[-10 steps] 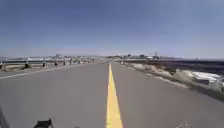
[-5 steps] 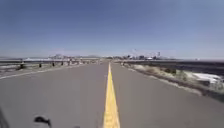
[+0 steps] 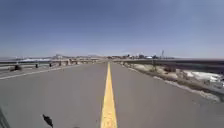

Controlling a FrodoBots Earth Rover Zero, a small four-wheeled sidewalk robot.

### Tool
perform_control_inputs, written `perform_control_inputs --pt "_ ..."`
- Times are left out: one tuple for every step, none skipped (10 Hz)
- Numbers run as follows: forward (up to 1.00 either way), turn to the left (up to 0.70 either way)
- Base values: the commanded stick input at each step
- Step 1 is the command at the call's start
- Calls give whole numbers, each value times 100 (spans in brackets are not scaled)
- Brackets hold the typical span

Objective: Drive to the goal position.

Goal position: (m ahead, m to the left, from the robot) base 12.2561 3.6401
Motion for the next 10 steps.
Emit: perform_control_inputs --pt "85 0" --pt "85 0" --pt "85 0" --pt "85 0" --pt "85 0" --pt "85 0" --pt "85 0" --pt "85 0" --pt "85 0" --pt "85 0"
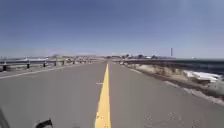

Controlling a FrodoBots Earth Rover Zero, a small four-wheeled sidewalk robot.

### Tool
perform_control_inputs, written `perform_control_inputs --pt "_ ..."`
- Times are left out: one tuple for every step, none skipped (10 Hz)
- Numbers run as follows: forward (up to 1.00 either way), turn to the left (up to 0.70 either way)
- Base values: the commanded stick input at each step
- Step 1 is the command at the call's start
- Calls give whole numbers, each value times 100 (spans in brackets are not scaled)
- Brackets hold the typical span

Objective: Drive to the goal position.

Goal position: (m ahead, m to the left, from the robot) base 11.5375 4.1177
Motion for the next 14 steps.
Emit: perform_control_inputs --pt "85 0" --pt "85 0" --pt "85 0" --pt "85 0" --pt "85 0" --pt "85 0" --pt "85 0" --pt "85 0" --pt "85 0" --pt "85 0" --pt "85 0" --pt "85 0" --pt "0 0" --pt "0 0"
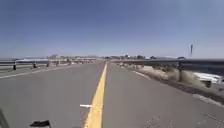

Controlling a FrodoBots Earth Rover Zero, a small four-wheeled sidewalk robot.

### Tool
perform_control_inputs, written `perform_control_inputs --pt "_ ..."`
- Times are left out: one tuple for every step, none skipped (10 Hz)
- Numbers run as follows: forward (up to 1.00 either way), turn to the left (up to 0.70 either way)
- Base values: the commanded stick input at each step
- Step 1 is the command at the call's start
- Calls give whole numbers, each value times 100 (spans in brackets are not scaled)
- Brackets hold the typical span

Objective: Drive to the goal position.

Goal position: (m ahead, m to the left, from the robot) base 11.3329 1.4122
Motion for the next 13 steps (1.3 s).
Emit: perform_control_inputs --pt "0 0" --pt "0 0" --pt "0 0" --pt "0 0" --pt "0 0" --pt "0 0" --pt "0 0" --pt "3 0" --pt "25 0" --pt "46 0" --pt "66 0" --pt "85 0" --pt "85 0"
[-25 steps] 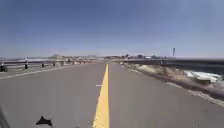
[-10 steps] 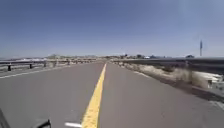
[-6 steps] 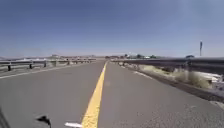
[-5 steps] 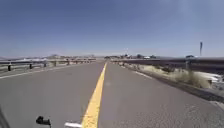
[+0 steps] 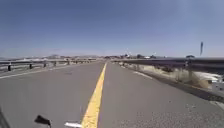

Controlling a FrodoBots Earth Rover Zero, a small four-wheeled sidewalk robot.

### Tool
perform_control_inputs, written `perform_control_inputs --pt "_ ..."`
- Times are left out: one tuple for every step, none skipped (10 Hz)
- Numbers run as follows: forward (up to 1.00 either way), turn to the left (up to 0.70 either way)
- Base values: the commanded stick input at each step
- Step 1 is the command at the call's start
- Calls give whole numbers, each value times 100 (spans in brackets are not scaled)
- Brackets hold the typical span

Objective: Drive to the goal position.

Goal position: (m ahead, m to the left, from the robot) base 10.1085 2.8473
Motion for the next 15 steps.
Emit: perform_control_inputs --pt "85 0" --pt "85 0" --pt "85 0" --pt "85 0" --pt "85 0" --pt "85 0" --pt "85 0" --pt "85 0" --pt "85 0" --pt "85 0" --pt "85 0" --pt "85 0" --pt "85 0" --pt "85 0" --pt "85 0"
